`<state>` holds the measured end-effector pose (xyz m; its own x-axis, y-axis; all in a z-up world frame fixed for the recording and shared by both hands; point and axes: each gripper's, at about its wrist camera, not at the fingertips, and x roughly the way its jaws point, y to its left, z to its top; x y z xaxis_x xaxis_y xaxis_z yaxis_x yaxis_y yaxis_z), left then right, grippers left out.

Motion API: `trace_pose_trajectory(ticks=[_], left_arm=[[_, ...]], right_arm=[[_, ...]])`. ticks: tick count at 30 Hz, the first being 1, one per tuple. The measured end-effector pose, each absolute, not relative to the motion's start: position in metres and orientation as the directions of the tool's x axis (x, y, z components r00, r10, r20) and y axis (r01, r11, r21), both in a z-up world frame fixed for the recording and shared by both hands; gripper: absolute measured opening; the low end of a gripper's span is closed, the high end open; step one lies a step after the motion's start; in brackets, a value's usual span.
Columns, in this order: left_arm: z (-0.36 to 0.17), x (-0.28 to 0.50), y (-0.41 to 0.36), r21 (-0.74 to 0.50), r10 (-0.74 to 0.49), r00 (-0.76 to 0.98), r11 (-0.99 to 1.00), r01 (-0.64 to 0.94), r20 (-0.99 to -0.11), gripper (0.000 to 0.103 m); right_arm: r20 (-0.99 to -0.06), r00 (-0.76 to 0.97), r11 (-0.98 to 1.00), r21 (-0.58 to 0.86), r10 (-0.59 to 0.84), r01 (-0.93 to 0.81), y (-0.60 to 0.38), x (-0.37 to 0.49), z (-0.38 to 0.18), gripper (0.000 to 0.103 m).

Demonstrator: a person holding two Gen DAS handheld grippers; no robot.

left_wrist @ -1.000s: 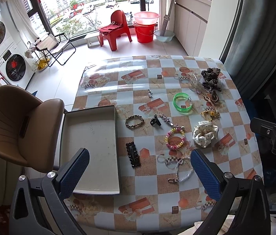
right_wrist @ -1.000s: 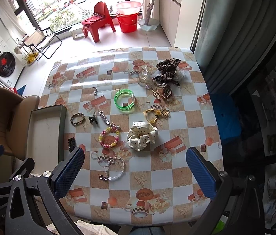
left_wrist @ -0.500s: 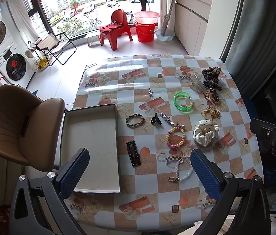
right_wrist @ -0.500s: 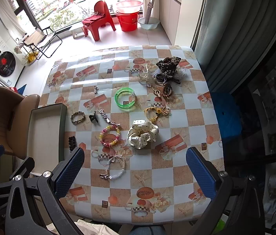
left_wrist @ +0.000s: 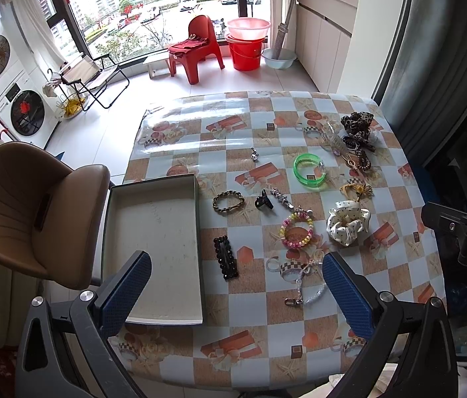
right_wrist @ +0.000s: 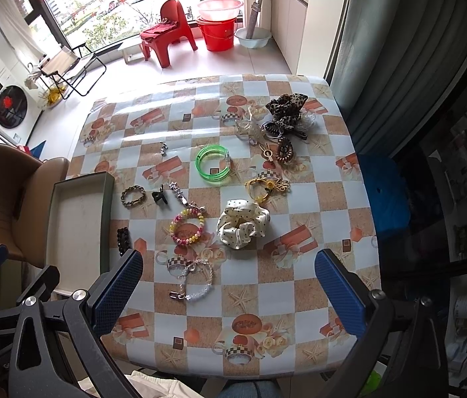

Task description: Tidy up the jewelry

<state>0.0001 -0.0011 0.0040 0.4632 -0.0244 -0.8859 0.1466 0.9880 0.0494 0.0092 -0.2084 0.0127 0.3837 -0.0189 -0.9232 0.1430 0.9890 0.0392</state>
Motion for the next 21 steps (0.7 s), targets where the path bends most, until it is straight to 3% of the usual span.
trace_pose_trajectory(ticks=[21], left_arm=[[0.0016,-0.0029,0.0008,0.051,-0.022,0.462,0.988,0.145,-0.887,0.103]], right_arm=[[-0.926,0.377,0.989,0.044,-0.014,0.145,-0.209,0.0084,0.0103,0.103]])
